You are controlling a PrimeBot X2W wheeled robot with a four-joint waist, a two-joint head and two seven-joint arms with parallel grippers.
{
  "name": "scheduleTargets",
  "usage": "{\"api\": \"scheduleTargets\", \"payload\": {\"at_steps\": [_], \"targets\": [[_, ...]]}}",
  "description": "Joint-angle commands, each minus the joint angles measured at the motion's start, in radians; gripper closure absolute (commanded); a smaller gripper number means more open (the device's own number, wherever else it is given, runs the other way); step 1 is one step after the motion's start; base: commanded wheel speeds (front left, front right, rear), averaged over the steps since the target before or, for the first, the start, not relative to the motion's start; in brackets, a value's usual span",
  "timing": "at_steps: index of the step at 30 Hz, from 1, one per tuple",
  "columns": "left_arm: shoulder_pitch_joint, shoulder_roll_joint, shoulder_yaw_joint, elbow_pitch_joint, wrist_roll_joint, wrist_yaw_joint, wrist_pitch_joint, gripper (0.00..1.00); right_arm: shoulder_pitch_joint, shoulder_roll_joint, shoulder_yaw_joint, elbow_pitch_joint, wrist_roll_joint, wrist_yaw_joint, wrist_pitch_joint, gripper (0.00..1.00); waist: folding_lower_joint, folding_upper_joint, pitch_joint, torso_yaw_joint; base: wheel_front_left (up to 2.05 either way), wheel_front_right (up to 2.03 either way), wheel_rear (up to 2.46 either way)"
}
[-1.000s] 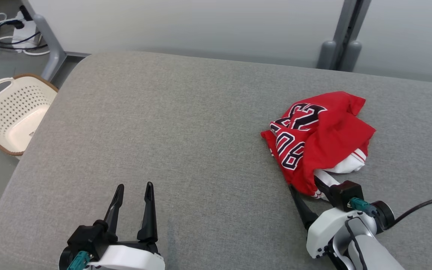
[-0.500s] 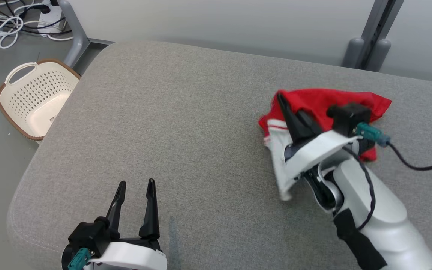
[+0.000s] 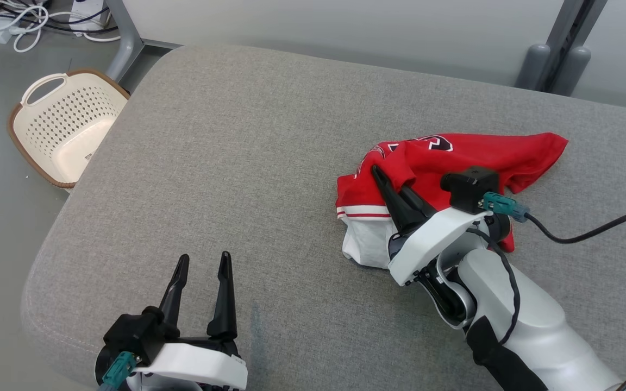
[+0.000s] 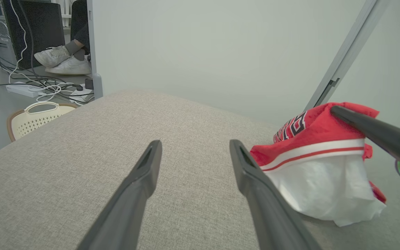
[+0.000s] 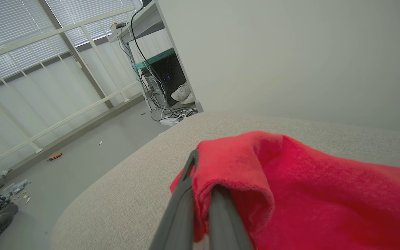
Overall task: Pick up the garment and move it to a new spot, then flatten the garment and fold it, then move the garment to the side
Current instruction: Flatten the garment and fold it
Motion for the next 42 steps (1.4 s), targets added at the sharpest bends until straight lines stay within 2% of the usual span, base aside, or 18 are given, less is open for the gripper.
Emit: {"api": "scheduleTargets", "payload": {"at_steps": [1, 2, 6, 9, 13, 18, 19, 23, 27, 31, 38, 42], "targets": [[-0.018, 0.003, 0.001, -0.001, -0.006, 0.004, -0.002, 0.0, 0.005, -0.006, 0.017, 0.008, 0.021, 0.0, -0.007, 0.53, 0.0, 0.0, 0.008, 0.004, 0.0, 0.0, 0.0], [-0.02, 0.003, 0.002, -0.002, -0.007, 0.006, -0.002, 0.0, 0.006, -0.006, 0.025, 0.009, 0.025, 0.0, -0.007, 0.01, 0.0, 0.0, 0.011, 0.003, 0.0, 0.0, 0.0], [-0.017, 0.002, 0.008, -0.001, -0.006, 0.01, -0.002, 0.0, 0.008, -0.007, 0.048, 0.007, 0.031, 0.0, -0.007, 0.0, 0.0, 0.0, 0.012, -0.009, 0.0, 0.0, 0.0], [-0.014, 0.003, 0.014, -0.003, -0.005, 0.012, -0.002, 0.0, 0.008, -0.007, 0.053, 0.003, -0.005, 0.0, -0.007, 0.0, 0.0, 0.0, 0.01, -0.03, 0.0, 0.0, 0.0], [-0.007, 0.003, 0.024, -0.008, 0.002, 0.013, -0.001, 0.0, 0.039, -0.007, 0.008, -0.016, -0.068, 0.0, -0.006, 0.0, 0.0, 0.0, 0.006, -0.068, 0.0, 0.0, 0.0], [-0.001, 0.003, 0.031, -0.012, 0.01, 0.006, -0.002, 0.0, 0.116, -0.013, -0.127, -0.074, -0.196, 0.0, -0.006, 0.0, 0.0, 0.0, -0.001, -0.112, 0.0, 0.0, 0.0], [-0.001, 0.003, 0.033, -0.013, 0.012, 0.006, -0.001, 0.0, 0.163, -0.032, -0.193, -0.109, -0.261, 0.0, -0.006, 0.0, 0.0, 0.0, -0.001, -0.125, 0.0, 0.0, 0.0], [-0.001, 0.003, 0.034, -0.013, 0.019, 0.005, -0.002, 0.0, 0.251, -0.064, -0.323, -0.163, -0.397, 0.0, -0.006, 0.0, 0.0, 0.0, 0.005, -0.142, 0.0, 0.0, 0.0], [-0.008, 0.003, 0.029, -0.014, 0.019, 0.0, -0.002, 0.0, 0.327, -0.073, -0.418, -0.174, -0.535, 0.0, -0.006, 0.0, 0.0, 0.0, 0.013, -0.141, 0.0, 0.0, 0.0], [-0.015, 0.003, 0.022, -0.008, 0.018, -0.006, -0.002, 0.0, 0.359, -0.065, -0.449, -0.144, -0.628, 0.0, -0.006, 0.0, 0.0, 0.0, 0.025, -0.129, 0.0, 0.0, 0.0], [-0.025, 0.003, 0.014, -0.003, 0.018, -0.003, -0.001, 0.0, 0.315, -0.056, -0.51, -0.057, -0.852, 0.0, -0.006, 0.0, 0.0, 0.0, 0.041, -0.09, 0.0, 0.0, 0.0], [-0.023, 0.003, 0.009, -0.001, 0.018, -0.002, -0.002, 0.0, 0.285, -0.042, -0.545, -0.002, -0.908, 0.0, -0.006, 0.0, 0.0, 0.0, 0.045, -0.065, 0.0, 0.0, 0.0]]}}
